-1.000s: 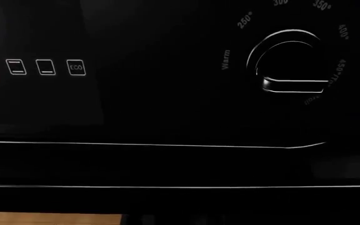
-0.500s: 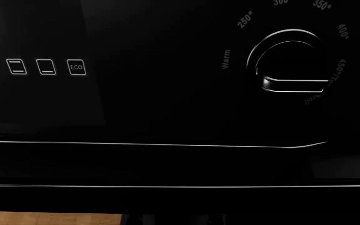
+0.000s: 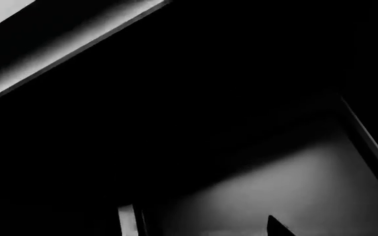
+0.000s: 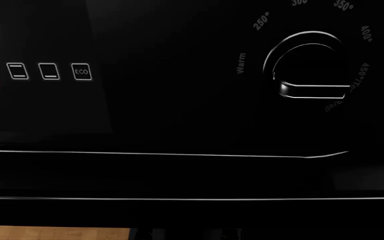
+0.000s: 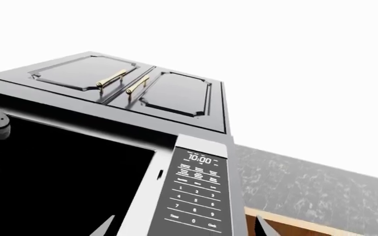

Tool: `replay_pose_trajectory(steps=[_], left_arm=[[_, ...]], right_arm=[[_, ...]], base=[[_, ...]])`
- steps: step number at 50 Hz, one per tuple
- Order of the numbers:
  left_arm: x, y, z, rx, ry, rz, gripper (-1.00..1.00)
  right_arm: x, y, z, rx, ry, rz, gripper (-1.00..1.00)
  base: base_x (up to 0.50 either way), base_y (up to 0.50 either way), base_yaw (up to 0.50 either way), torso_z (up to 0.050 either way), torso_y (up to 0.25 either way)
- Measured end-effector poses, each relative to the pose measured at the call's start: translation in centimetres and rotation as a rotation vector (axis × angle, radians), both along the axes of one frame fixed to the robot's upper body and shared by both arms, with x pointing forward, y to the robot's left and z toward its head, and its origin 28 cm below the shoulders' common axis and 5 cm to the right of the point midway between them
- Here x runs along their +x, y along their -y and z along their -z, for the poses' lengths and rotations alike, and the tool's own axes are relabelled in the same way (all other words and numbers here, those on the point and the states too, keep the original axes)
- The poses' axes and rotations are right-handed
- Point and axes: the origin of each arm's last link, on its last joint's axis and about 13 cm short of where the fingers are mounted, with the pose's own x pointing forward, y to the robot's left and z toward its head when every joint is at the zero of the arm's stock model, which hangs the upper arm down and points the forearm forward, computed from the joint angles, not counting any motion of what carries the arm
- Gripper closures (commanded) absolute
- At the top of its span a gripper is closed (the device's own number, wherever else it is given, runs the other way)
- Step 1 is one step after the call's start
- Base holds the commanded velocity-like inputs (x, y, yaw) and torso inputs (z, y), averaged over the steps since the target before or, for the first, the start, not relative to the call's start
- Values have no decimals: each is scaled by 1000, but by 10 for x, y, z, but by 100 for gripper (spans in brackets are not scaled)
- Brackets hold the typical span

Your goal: Pick the hot dog from the counter and place it in the microwave.

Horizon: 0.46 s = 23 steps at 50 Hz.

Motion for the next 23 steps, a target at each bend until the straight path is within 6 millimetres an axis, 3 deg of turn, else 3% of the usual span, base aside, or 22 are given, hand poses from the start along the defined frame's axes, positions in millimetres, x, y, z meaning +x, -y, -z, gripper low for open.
replay_pose_trajectory(steps=[13, 23], left_arm=[[-55, -13, 47, 18, 29, -49, -100], [-84, -16, 79, 37, 21, -41, -100]], right_arm=[[1, -1, 3, -1, -16, -5, -100], [4, -4, 3, -3, -23, -9, -100]], base=[[0, 0, 0, 0, 0], [0, 0, 0, 0, 0]])
